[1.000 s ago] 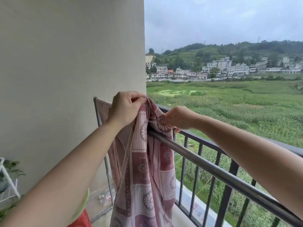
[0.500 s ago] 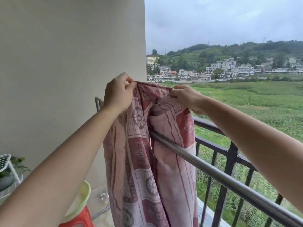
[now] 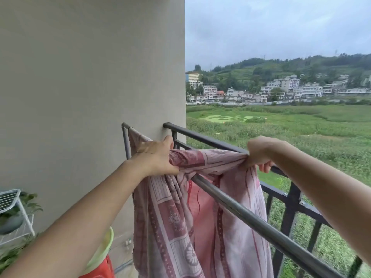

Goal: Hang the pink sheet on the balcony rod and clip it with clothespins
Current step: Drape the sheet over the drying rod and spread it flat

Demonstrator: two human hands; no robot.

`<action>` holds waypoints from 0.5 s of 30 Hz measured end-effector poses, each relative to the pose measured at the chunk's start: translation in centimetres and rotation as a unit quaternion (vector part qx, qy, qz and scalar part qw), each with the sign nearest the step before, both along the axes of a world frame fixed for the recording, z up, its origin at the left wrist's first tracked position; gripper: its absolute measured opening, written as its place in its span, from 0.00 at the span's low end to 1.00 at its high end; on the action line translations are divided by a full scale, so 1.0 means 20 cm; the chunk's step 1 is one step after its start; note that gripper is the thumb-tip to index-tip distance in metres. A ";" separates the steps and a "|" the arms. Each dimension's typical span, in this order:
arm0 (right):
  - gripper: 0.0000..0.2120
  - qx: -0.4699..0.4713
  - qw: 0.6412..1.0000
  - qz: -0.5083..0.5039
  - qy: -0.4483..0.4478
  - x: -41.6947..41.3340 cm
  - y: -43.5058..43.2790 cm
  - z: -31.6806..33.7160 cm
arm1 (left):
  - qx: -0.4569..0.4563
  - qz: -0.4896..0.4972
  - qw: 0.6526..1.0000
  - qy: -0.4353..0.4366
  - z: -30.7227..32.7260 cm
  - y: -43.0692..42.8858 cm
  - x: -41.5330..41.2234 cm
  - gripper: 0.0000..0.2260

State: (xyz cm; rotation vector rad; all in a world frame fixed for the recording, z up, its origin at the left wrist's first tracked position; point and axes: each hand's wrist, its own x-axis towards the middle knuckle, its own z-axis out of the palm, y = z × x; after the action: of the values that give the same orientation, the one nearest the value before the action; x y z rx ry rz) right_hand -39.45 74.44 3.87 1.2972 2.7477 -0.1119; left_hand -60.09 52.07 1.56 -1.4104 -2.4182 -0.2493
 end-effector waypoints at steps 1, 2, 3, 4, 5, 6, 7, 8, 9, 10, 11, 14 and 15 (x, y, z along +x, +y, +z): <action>0.25 -0.024 1.000 -0.007 0.004 -0.01 0.02 -0.02 | -0.019 -0.001 0.999 -0.042 0.00 0.01 -0.02 0.24; 0.22 -0.049 0.999 -0.014 0.015 -0.02 0.04 -0.03 | -0.031 -0.015 0.996 -0.082 0.00 0.01 -0.05 0.19; 0.18 -0.072 0.997 -0.019 0.031 -0.04 0.05 -0.04 | -0.041 -0.041 0.991 -0.116 0.00 0.02 -0.08 0.14; 0.14 -0.095 0.994 -0.021 0.050 -0.06 0.06 -0.03 | -0.051 -0.072 0.985 -0.147 0.02 0.03 -0.12 0.10; 0.12 -0.118 0.991 -0.019 0.066 -0.08 0.06 -0.02 | -0.059 -0.102 0.977 -0.178 0.03 0.03 -0.16 0.06; 0.12 -0.138 0.987 -0.015 0.077 -0.10 0.07 0.00 | -0.066 -0.125 0.967 -0.211 0.05 0.03 -0.20 0.05; 0.12 -0.153 0.985 -0.011 0.084 -0.13 0.07 0.03 | -0.068 -0.142 0.956 -0.247 0.07 0.03 -0.25 0.05; 0.12 -0.161 0.983 -0.008 0.093 -0.15 0.06 0.06 | -0.067 -0.156 0.943 -0.285 0.08 0.01 -0.29 0.06; 0.12 -0.165 0.981 -0.006 0.104 -0.18 0.07 0.10 | -0.063 -0.170 0.926 -0.330 0.10 0.00 -0.34 0.07; 0.12 -0.165 0.979 -0.006 0.122 -0.21 0.07 0.13 | -0.049 -0.186 0.905 -0.379 0.11 -0.03 -0.39 0.08; 0.13 -0.166 0.975 -0.010 0.151 -0.25 0.07 0.16 | -0.019 -0.201 0.883 -0.423 0.13 -0.05 -0.44 0.10; 0.12 -0.174 0.930 -0.008 0.323 -0.42 0.07 0.21 | 0.169 -0.195 0.842 -0.474 0.17 -0.07 -0.60 0.10; 0.11 -0.160 0.905 -0.003 0.393 -0.50 0.05 0.22 | 0.246 -0.185 0.827 -0.471 0.18 -0.06 -0.66 0.07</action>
State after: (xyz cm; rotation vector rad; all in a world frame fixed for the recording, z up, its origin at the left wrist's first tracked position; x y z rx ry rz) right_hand -49.43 75.48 8.21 1.3686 3.1019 -1.2934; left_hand -73.30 50.84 5.21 -1.6975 -2.3316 -1.9075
